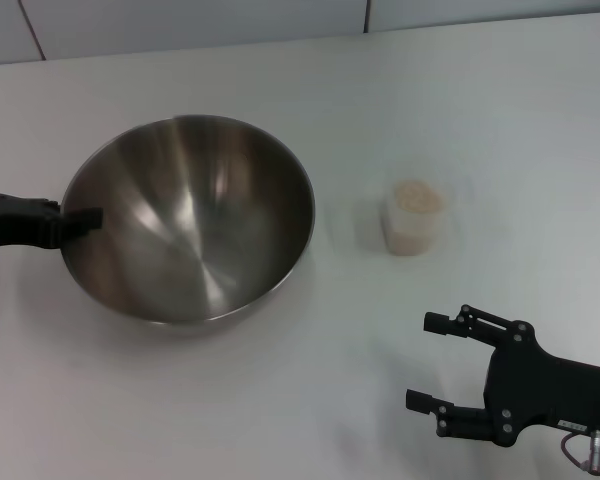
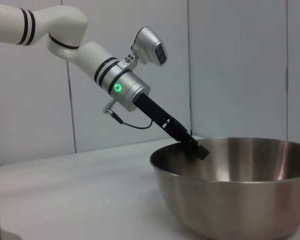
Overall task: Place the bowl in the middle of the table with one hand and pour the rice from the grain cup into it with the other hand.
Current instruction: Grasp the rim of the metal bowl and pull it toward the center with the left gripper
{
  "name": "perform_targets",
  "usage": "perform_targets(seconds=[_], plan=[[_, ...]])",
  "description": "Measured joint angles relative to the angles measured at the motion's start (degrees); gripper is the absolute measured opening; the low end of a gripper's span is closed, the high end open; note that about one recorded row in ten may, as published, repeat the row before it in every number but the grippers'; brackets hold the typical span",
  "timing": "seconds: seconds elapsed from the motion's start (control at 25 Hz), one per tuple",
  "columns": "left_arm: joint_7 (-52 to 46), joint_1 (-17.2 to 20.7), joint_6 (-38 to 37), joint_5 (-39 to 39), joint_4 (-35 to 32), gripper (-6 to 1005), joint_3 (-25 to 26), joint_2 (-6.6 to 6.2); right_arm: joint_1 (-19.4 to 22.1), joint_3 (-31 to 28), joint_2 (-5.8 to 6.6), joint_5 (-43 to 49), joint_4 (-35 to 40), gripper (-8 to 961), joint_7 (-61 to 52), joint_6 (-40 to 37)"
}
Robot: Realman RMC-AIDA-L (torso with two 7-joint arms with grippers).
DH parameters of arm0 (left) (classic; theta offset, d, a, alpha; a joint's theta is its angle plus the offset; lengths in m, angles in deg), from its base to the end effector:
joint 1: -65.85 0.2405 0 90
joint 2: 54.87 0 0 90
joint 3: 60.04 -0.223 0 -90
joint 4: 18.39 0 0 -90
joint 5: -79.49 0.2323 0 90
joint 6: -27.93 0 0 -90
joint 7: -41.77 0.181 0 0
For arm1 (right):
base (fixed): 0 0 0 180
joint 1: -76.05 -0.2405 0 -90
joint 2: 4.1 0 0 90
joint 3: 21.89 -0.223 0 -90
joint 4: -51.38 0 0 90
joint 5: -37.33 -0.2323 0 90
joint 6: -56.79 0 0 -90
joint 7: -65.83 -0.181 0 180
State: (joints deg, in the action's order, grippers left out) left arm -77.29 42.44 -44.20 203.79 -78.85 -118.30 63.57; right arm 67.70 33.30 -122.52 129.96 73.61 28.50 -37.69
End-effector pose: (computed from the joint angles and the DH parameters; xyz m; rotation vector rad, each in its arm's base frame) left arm -0.2581 0.3810 0.0138 -2.4410 -1.0737 -0.2147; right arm 0.2991 0.2100 -0.0558 -2.5808 0.3140 0.8649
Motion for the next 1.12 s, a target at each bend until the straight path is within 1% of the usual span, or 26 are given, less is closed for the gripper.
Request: perform_targets(seconds=[0.4, 0.64, 0.68, 0.76, 0.96, 1.12], plan=[[-0.25, -0.53, -0.6, 0.12, -0.38, 185, 0.01, 0.03, -0.14, 0.0, -0.05, 0.0, 0.0, 823, 0.0, 0.0], [-4.0, -3.53, -2.84, 0.34, 0.6, 63, 2.24, -0.34, -0.46, 0.2, -0.05, 0.0, 0.0, 823, 0.01, -0.01], [-4.41, -4.71, -4.34, 0.55, 0.64, 42, 3.16, -0.39, -0.51, 0.23, -0.05, 0.0, 0.0, 823, 0.01, -0.01], [-4.64, -5.32, -4.84, 0.67, 0.69, 42, 3.66, -0.42, -0.55, 0.28, -0.06, 0.0, 0.0, 824, 0.01, -0.01], [-5.16, -9.22, -6.47, 0.4, 1.58, 43, 8.38, -0.41, -0.5, 0.38, -0.29, 0.0, 0.57, 824, 0.01, 0.01], [-3.93, -12.49, -3.69, 1.27, 2.91, 43, 7.99, -0.18, -0.39, 0.46, -0.4, 0.0, 1.09, 823, 0.01, 0.03]])
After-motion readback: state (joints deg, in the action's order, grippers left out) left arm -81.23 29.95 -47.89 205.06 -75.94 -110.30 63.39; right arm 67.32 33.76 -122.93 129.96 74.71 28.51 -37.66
